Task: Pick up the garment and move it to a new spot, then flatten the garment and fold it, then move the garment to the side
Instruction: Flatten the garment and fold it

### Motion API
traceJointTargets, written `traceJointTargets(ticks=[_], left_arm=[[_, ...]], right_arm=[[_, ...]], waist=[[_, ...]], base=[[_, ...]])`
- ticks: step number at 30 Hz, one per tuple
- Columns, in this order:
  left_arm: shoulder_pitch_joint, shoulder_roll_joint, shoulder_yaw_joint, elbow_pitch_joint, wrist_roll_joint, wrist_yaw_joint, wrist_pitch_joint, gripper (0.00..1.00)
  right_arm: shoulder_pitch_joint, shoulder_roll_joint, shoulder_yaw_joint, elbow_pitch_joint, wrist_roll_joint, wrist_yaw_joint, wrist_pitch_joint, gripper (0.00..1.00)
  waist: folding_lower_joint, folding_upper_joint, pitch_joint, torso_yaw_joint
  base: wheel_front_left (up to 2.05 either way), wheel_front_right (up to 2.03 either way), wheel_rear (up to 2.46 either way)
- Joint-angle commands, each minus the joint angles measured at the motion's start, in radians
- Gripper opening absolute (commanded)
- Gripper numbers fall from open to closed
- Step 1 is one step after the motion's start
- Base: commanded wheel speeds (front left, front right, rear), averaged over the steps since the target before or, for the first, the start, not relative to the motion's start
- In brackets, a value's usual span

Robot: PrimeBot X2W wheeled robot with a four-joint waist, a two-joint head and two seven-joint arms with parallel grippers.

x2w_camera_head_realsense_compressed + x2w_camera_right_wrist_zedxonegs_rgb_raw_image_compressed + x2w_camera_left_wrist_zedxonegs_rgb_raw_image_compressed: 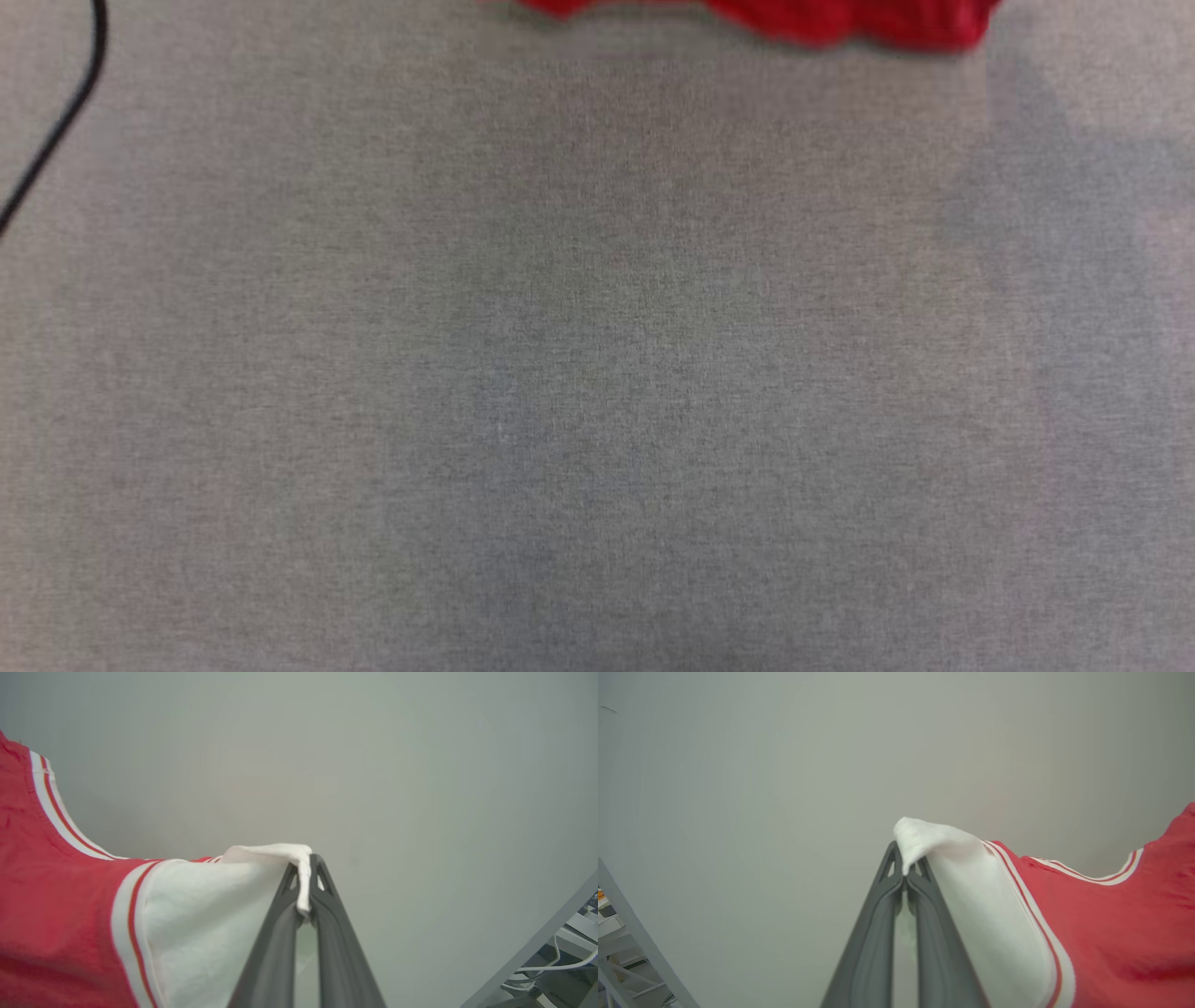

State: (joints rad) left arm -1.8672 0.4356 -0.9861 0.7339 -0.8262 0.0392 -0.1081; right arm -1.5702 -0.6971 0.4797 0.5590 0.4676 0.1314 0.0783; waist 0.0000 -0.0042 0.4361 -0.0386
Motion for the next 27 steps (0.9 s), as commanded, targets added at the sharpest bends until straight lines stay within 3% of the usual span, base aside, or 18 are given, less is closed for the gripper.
traceJointTargets(ticks=[1, 6, 13, 27], left_arm=[[-0.036, -0.010, 0.007, 0.018, 0.017, -0.008, -0.012, 0.00], [-0.117, -0.036, 0.026, 0.100, 0.018, -0.027, -0.046, 0.00], [-0.156, -0.043, 0.041, 0.190, -0.001, -0.074, -0.068, 0.00], [0.066, -0.064, 0.013, 0.325, -0.036, -0.145, -0.133, 0.00]], right_arm=[[-0.044, 0.008, 0.009, 0.028, -0.009, -0.001, -0.017, 0.00], [-0.180, 0.046, 0.044, 0.141, -0.019, -0.001, -0.078, 0.00], [-0.254, 0.073, 0.123, 0.249, 0.005, -0.001, -0.133, 0.00], [-0.077, 0.172, 0.322, 0.384, 0.121, -0.001, -0.257, 0.00]], waist=[[0.0000, 0.0042, 0.057, -0.014], [0.0000, 0.0042, 0.080, -0.023], [0.0000, 0.0042, 0.114, -0.030], [0.0000, 0.0042, 0.068, -0.029]], base=[[0.00, 0.00, 0.00], [0.00, 0.00, 0.00], [0.00, 0.00, 0.00], [0.00, 0.00, 0.00]])
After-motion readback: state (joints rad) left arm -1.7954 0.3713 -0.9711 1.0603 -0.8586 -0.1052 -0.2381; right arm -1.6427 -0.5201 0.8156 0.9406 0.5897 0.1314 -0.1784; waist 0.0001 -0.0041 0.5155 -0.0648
